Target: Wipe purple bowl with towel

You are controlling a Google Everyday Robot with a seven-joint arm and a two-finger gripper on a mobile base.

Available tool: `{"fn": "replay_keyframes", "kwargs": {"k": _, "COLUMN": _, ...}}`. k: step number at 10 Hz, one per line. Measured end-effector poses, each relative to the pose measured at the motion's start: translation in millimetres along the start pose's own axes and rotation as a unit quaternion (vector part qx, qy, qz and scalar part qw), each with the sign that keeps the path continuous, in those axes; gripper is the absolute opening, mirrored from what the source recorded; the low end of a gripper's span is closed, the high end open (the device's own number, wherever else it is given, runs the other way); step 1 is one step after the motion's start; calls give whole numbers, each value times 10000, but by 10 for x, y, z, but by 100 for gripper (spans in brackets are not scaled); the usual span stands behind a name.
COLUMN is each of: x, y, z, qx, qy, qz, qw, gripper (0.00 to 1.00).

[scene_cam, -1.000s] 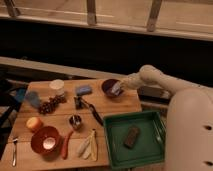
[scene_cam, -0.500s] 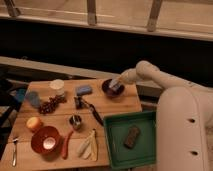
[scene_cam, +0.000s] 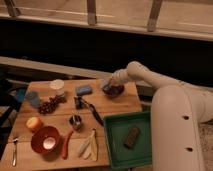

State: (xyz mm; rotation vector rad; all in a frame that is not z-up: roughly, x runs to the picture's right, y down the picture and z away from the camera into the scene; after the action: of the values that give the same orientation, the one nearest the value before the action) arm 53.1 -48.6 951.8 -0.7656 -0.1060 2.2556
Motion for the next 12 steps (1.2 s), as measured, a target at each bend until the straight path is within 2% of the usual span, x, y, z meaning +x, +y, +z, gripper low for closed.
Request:
{"fn": "replay_keyframes", "kwargs": {"k": 3, "x": 87, "y": -297, "z": -292, "qx": 222, "qy": -57, "qz": 54, "qw": 9997, "gripper": 0}}
{"fn": "replay_keyframes", "kwargs": {"k": 5, "x": 5, "y": -579, "z": -581, "qx": 365, "qy": -240, "qz": 127, "qw": 9990, "gripper": 0}}
{"fn": "replay_keyframes", "kwargs": {"k": 7, "x": -113, "y": -666, "z": -703, "qx": 389, "qy": -369, "qz": 103, "qw": 9985, "gripper": 0}}
{"fn": "replay_keyframes", "kwargs": {"k": 10, "x": -283, "y": -549, "z": -663, "qx": 307, "qy": -438, "qz": -56, "qw": 9986, "gripper": 0}}
{"fn": "replay_keyframes", "kwargs": {"k": 12, "x": -318, "y": -260, "z": -419, "qx": 207, "qy": -391, "qz": -216, "qw": 9988, "gripper": 0}}
